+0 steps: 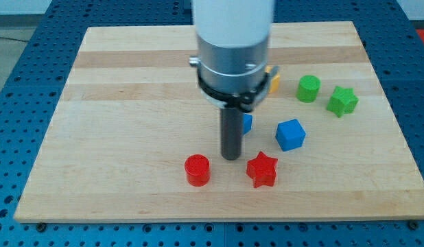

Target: Move blue cube to the top of the red star

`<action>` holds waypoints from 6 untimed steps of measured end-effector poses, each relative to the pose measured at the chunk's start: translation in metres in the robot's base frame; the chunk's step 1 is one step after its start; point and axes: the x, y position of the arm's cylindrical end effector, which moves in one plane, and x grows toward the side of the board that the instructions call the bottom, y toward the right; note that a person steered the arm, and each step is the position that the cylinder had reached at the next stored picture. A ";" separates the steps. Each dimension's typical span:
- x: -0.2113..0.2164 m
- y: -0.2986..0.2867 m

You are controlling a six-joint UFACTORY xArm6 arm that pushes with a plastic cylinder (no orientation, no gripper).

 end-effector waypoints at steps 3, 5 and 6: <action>-0.029 0.023; -0.048 0.073; -0.072 0.082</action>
